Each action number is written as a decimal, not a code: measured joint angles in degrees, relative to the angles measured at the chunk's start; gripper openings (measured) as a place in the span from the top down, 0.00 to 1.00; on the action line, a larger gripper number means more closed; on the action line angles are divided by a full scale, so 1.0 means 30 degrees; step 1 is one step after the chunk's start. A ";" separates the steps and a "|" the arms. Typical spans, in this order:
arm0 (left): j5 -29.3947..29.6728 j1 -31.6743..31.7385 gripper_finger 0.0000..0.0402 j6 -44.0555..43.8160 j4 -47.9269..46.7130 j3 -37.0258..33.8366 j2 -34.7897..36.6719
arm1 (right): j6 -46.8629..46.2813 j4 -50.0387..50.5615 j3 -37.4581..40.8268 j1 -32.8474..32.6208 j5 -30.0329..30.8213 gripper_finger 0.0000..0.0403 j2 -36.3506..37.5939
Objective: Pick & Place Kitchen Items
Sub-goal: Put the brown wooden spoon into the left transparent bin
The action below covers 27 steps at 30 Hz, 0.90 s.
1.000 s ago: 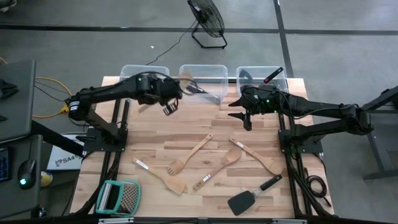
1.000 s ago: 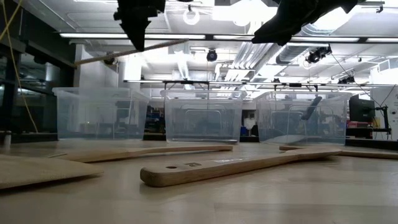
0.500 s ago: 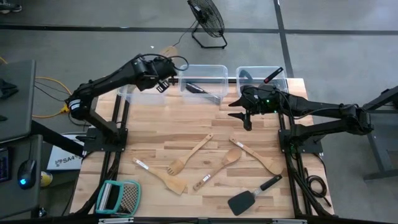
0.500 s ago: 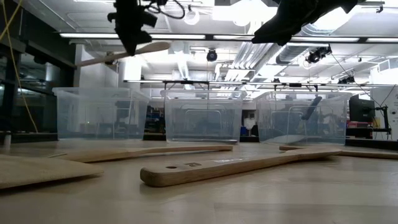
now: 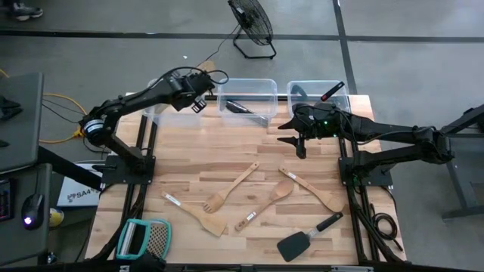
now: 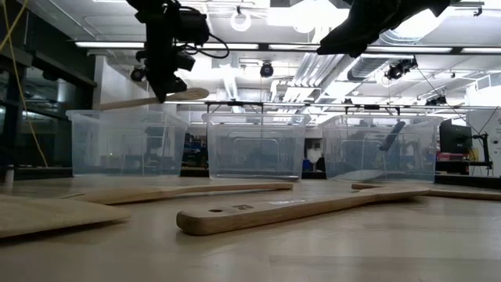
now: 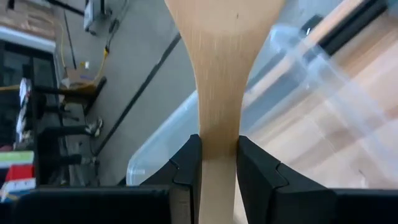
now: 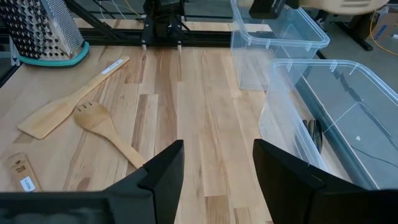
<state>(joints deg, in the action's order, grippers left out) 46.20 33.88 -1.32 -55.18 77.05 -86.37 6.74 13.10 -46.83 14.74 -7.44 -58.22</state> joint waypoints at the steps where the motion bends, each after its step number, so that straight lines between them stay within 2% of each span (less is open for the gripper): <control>1: 0.0088 -0.0004 0.83 0.0308 0.0355 -0.0004 0.0000 | 0.0000 0.0000 0.0000 -0.0001 0.0000 0.54 0.0000; 5: 0.0427 -0.0035 0.83 0.1302 0.1172 -0.0004 0.0000 | 0.0000 0.0001 0.0000 -0.0006 0.0000 0.54 0.0000; 11: 0.0223 0.0489 0.83 0.1318 0.0734 -0.0109 0.0002 | 0.0000 0.0000 0.0002 0.0000 0.0000 0.54 0.0000; 22: 0.0122 0.0724 0.83 0.0397 0.1926 -0.2557 0.0015 | 0.0000 0.0000 0.0002 -0.0002 0.0000 0.54 0.0000; 27: -0.0135 0.1260 0.78 0.0273 0.1935 -0.2966 0.0015 | 0.0000 0.0000 0.0000 -0.0007 0.0000 0.54 0.0000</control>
<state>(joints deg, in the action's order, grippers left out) 45.80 37.66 -0.50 -49.37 68.15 -86.32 6.74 13.10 -46.83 14.72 -7.44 -58.22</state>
